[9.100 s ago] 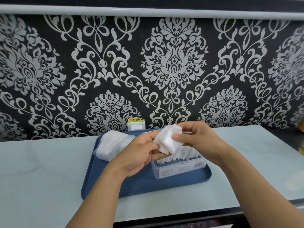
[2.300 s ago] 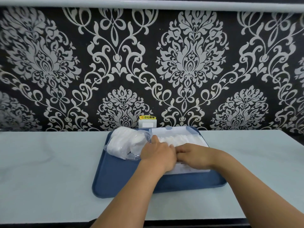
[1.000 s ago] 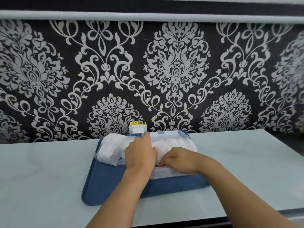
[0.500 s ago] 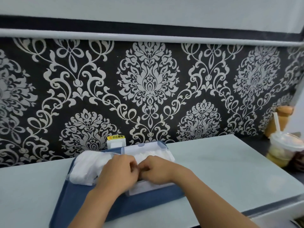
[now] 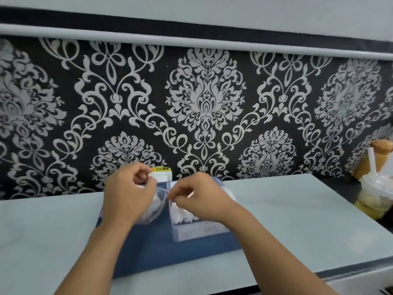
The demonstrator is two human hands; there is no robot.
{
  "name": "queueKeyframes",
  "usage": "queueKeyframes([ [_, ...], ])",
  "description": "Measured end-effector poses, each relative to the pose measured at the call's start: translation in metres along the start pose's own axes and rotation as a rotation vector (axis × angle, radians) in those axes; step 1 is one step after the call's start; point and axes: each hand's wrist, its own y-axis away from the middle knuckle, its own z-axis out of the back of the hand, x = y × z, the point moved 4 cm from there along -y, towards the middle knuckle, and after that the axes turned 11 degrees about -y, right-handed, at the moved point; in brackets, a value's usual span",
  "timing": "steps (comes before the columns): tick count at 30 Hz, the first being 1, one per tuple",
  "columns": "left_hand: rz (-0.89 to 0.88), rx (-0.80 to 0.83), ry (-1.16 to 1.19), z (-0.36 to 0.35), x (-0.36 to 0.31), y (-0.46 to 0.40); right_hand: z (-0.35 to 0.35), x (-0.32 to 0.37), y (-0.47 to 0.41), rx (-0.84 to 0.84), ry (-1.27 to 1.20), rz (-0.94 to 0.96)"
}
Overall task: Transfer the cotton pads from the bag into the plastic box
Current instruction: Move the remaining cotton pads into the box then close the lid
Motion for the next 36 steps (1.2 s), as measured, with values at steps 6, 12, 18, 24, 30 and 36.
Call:
queueKeyframes([
  [6, 0.536, 0.253, -0.233, 0.008, 0.112, 0.011, -0.083, -0.007, -0.025, 0.197, 0.402, 0.159],
  [12, 0.479, 0.329, -0.061, 0.01, 0.123, 0.02, -0.111, -0.022, -0.049, 0.252, 0.567, 0.106],
  [18, 0.425, 0.329, -0.036, 0.0, 0.124, 0.015, -0.113, -0.026, -0.054, 0.249, 0.282, 0.02],
  [24, 0.509, 0.273, 0.027, 0.0, 0.13, 0.012, -0.107, -0.026, -0.051, 0.235, 0.003, -0.029],
  [30, 0.532, 0.24, 0.093, 0.001, 0.13, 0.014, -0.105, -0.022, -0.049, 0.175, -0.288, -0.143],
  [36, 0.478, 0.277, 0.111, -0.001, 0.122, 0.017, -0.099, -0.027, -0.051, 0.037, -0.051, -0.033],
])
